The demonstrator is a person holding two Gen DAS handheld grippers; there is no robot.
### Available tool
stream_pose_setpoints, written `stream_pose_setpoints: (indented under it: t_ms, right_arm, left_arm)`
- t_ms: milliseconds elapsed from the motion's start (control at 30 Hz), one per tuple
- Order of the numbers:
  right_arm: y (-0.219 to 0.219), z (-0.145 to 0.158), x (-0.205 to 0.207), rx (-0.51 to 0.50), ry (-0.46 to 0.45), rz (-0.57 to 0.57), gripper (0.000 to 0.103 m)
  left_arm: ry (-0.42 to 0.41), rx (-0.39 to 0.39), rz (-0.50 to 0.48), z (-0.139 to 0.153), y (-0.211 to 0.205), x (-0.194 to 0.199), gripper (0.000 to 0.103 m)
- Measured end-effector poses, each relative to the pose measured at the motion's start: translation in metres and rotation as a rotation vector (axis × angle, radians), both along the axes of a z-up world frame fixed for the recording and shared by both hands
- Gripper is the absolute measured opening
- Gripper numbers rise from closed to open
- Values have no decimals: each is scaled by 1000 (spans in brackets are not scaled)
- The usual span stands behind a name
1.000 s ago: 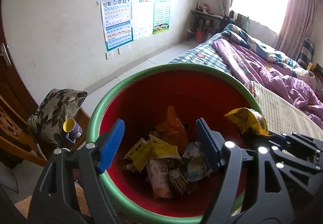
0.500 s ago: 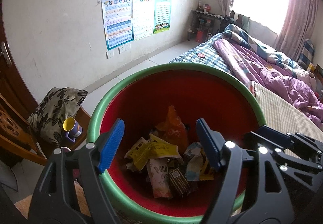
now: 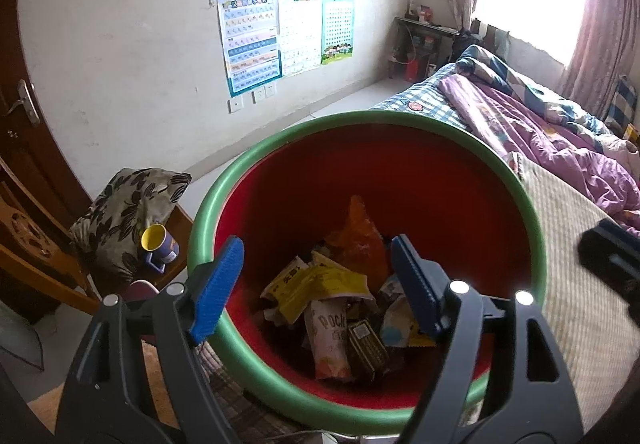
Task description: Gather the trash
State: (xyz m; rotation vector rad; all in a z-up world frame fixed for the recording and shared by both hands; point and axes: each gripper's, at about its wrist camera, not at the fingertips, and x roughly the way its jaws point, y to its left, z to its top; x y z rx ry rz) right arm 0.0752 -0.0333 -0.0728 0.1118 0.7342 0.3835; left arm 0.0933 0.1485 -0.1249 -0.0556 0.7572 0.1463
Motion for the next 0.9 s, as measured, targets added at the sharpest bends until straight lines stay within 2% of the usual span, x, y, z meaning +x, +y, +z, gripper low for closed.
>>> stream_pose_setpoints:
  t_ms: [67, 133, 200, 233, 267, 400, 533, 667, 900]
  right_arm:
    - [-12, 10, -12, 19, -46, -14, 80]
    - [-24, 22, -21, 25, -97, -26, 90]
    - [-36, 32, -33, 26, -152, -40, 96]
    - [-44, 38, -42, 25, -188, -50, 96]
    - [-50, 44, -49, 24, -214, -57, 96]
    - [-77, 59, -72, 42, -260, -97, 96]
    - [-108, 75, -93, 63, -316, -178, 96]
    - [-128, 88, -113, 52, -385, -241, 96]
    - [-159, 97, -127, 109, -381, -322, 96]
  left_arm:
    - [-24, -2, -6, 5, -5, -7, 73]
    - [-51, 5, -20, 14, -12, -15, 75]
    - [-90, 3, -30, 27, -21, -25, 87]
    - [-126, -1, -34, 37, -26, -33, 94]
    - [-164, -4, -37, 46, -31, -40, 97]
    - [-267, 2, -51, 80, -52, -62, 97]
    - [-341, 62, -73, 110, -81, -79, 98]
    - [-361, 73, -117, 131, -104, -90, 98]
    - [-392, 53, -153, 154, -129, -111, 98]
